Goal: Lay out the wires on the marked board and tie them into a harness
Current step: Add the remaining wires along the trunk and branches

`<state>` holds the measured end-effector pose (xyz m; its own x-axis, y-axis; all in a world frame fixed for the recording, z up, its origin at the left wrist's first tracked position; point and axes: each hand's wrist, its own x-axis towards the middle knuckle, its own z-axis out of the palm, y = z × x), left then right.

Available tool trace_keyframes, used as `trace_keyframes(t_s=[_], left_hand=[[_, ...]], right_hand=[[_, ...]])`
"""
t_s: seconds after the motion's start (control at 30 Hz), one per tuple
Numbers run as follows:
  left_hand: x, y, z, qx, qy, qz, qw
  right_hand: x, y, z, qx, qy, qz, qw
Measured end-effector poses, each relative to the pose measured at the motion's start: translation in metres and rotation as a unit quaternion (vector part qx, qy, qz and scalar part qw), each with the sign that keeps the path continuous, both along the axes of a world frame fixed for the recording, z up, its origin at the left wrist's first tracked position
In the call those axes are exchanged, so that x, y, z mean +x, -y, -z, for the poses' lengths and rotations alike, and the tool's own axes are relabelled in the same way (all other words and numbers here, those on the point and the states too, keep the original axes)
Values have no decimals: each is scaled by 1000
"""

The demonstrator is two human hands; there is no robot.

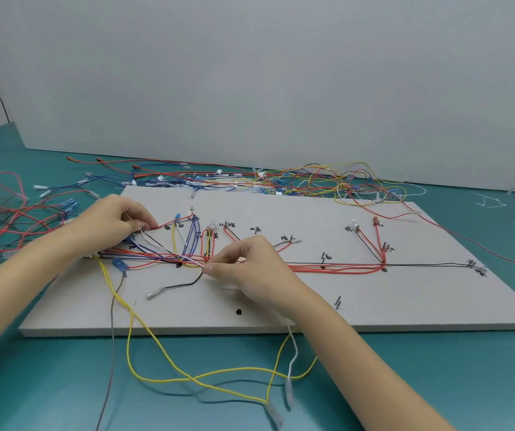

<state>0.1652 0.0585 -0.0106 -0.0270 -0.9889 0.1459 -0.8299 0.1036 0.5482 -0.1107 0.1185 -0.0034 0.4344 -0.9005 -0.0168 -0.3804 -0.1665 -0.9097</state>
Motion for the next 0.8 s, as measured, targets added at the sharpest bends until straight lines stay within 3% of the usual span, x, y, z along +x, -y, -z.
trace_keyframes(t_s=[0.17,0.33,0.43,0.53,0.63,0.8], left_hand=[[-3,-4,-4,-6,9,12,1000],[-6,-12,-3,-42,62,7,997],[-11,-14,-5,-36,165,-9,986],[-14,-14,-10,-4,163,-22,986],[-18,-14,-12,9,158,-36,987],[-28,-17,-11,-18,243,-45,969]], right_hand=[[-16,2,-7,60,18,-5,998],[-32,8,-25,192,141,-85,968],[-41,11,-34,207,161,-106,959],[-50,11,-39,224,166,-129,952],[-56,8,-39,254,231,-167,924],[-54,1,-36,279,308,-201,887]])
